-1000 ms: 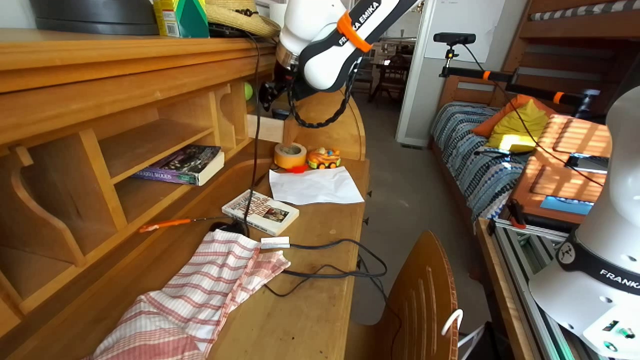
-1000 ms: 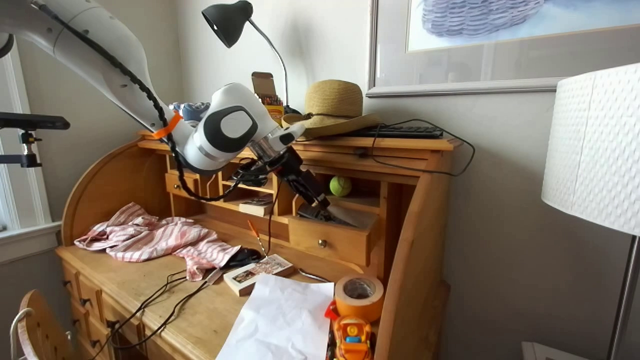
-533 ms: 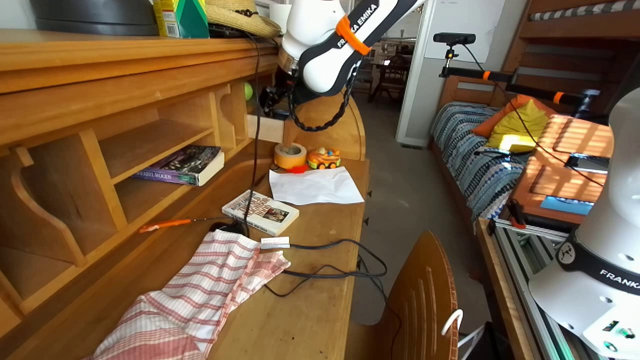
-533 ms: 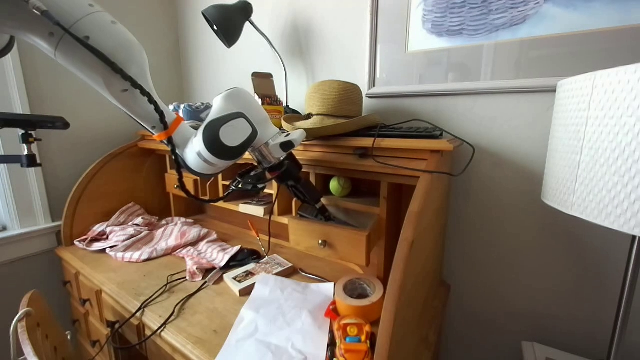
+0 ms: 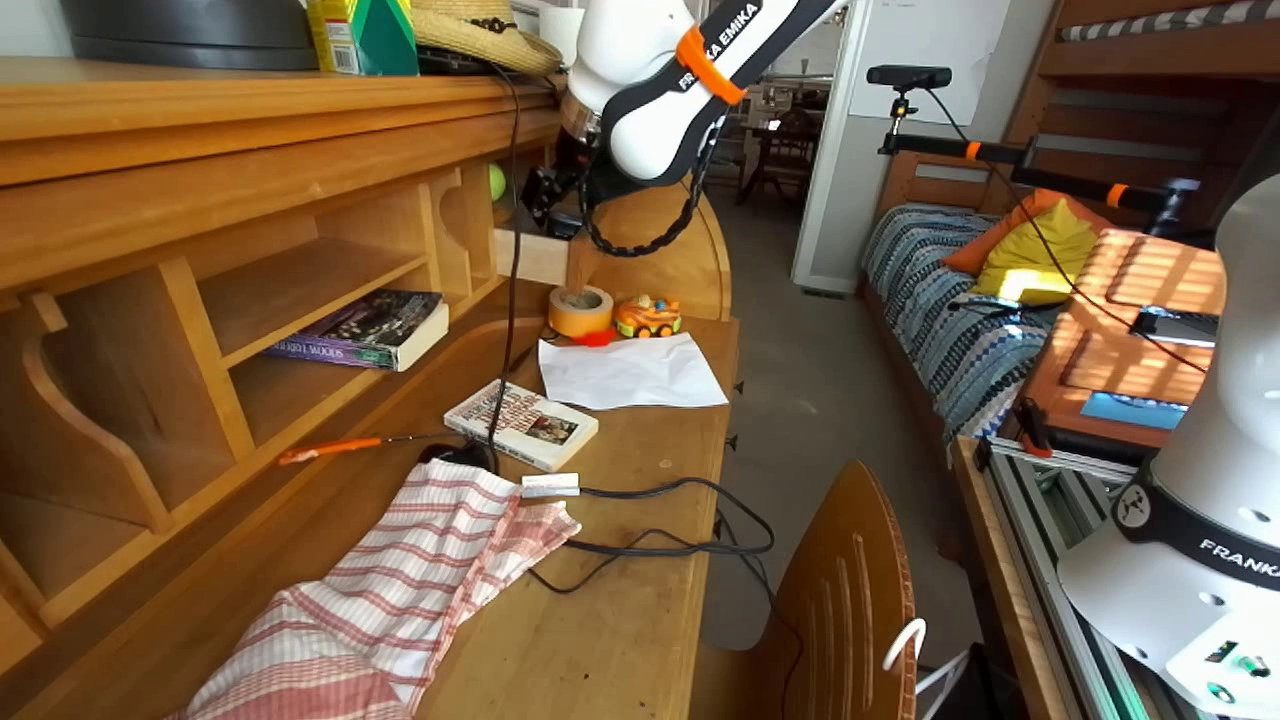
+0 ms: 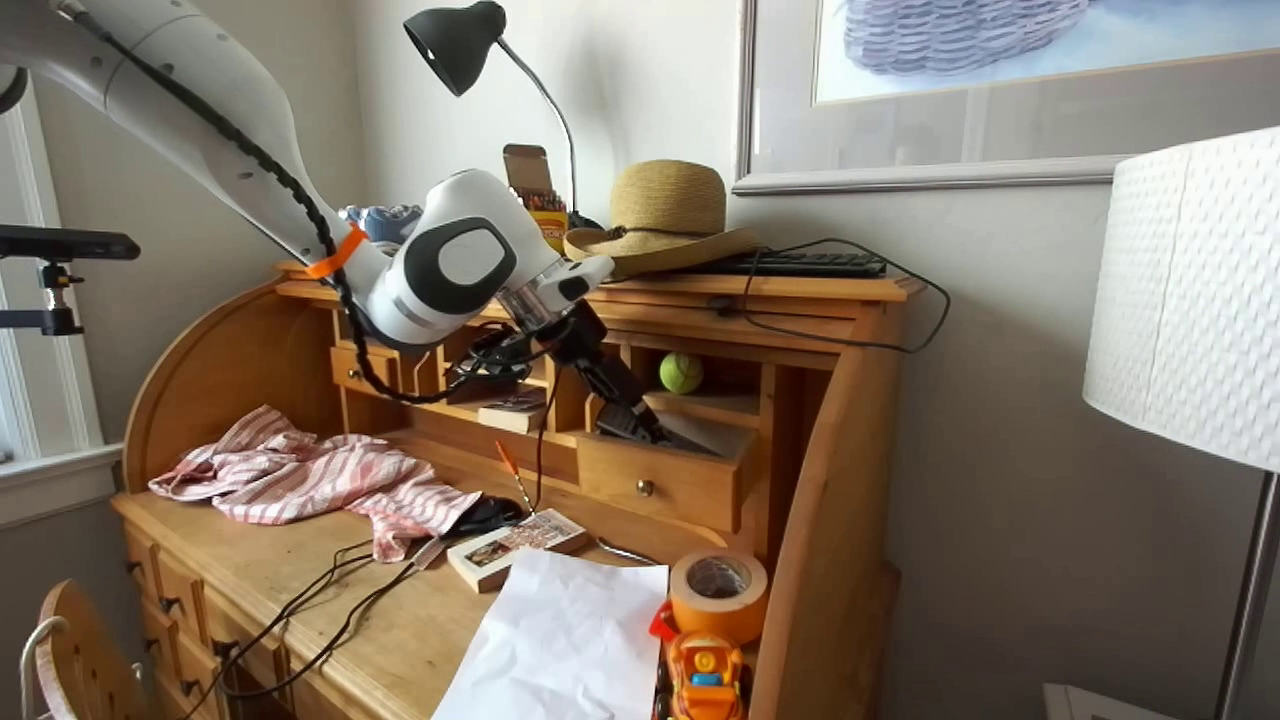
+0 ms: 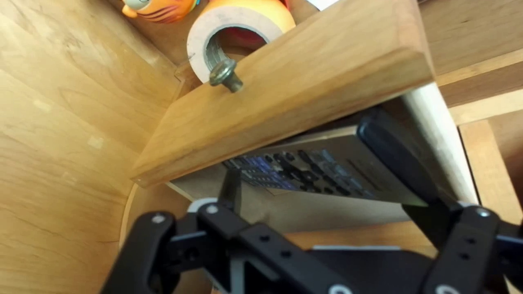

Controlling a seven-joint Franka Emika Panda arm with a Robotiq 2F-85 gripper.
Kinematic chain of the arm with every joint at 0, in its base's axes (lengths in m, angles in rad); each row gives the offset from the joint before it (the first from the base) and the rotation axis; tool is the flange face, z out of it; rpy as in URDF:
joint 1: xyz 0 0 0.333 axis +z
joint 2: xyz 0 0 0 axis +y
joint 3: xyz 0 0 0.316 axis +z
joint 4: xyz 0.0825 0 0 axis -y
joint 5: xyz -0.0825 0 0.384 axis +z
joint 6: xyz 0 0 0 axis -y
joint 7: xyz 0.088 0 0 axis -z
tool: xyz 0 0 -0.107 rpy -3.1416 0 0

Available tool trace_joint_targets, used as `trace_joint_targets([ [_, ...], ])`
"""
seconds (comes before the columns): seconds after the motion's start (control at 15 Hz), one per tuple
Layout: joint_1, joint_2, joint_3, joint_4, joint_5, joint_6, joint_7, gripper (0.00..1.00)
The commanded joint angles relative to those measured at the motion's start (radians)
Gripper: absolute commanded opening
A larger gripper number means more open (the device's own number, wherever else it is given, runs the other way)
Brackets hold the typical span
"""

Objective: Remove the remote from the box

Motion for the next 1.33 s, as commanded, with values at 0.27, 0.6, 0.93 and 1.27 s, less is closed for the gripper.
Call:
trace_joint_targets([
  [0.27,0.109,-0.039,-0.142,0.002,-0.149,-0.273,0.113,1.0],
  [0.6,0.047,-0.056,-0.065,0.011,-0.183,-0.454,0.1,1.0],
  [0.93,0.001,-0.082,-0.009,-0.017,-0.226,-0.37,0.1,1.0],
  [1.27,-0.015,-0.089,-0.002,-0.027,-0.27,-0.241,0.114,1.0],
])
